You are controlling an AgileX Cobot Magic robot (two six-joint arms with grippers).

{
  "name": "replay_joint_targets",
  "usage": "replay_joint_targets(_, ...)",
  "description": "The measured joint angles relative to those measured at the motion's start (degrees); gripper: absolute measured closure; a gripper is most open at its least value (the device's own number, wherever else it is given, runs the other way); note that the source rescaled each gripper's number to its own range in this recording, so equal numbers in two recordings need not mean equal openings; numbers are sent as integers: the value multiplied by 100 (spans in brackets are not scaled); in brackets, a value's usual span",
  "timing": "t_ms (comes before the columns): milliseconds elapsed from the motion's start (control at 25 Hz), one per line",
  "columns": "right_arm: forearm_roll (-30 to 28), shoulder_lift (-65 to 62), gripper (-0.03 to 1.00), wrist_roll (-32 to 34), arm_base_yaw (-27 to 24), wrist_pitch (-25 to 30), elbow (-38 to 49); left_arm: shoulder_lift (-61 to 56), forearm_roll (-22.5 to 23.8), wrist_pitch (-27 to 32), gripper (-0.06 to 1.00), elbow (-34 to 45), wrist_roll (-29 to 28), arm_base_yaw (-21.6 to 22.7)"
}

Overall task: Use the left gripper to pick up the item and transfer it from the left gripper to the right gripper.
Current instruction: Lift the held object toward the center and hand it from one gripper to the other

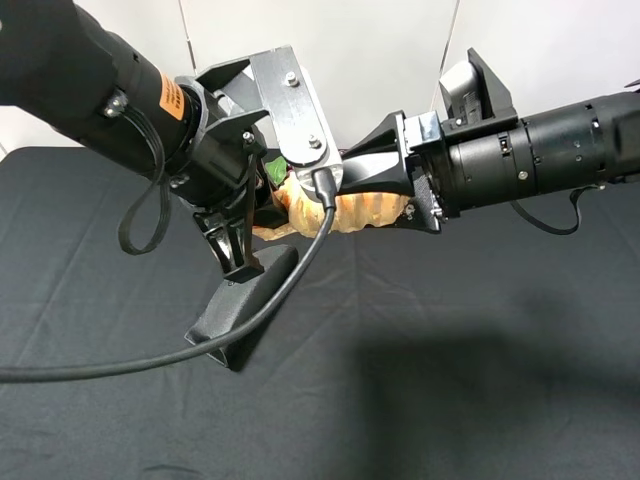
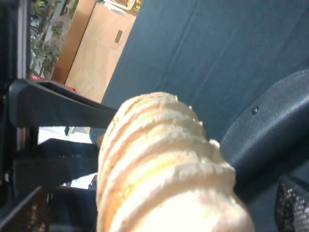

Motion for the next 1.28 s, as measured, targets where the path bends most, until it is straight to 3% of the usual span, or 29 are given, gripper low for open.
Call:
replay_joint_targets(80, 34, 0, 1, -17, 0, -24, 0, 0, 0, 0, 94, 0, 0, 0)
replay_joint_targets(120, 34, 0, 14, -21, 0, -59, 0, 0, 0, 0, 94, 2, 0, 0)
replay_joint_targets(240, 52, 0, 82, -35, 0, -143, 0, 0, 0, 7, 94, 13, 0, 0)
replay_joint_targets(280, 57, 0, 92, -35, 0, -165, 0, 0, 0, 7, 94, 17, 0, 0)
replay_joint_targets(600, 57, 0, 93, -35, 0, -223, 0, 0, 0, -11, 94, 19, 0, 0)
replay_joint_targets(640, 57, 0, 93, -35, 0, -231, 0, 0, 0, -34, 90, 19, 0, 0)
replay_joint_targets(720, 57, 0, 93, -46, 0, -295, 0, 0, 0, -98, 71, 19, 0, 0)
replay_joint_targets(840, 58, 10, 93, -59, 0, -326, 0, 0, 0, -290, 21, 19, 0, 0)
replay_joint_targets(920, 58, 10, 93, -63, 0, -326, 0, 0, 0, -337, 6, 19, 0, 0)
replay_joint_targets(1040, 58, 10, 93, -63, 0, -326, 0, 0, 0, -331, -2, 19, 0, 0)
replay_joint_targets(1280, 58, 10, 93, -63, 0, -326, 0, 0, 0, -193, -5, 19, 0, 0)
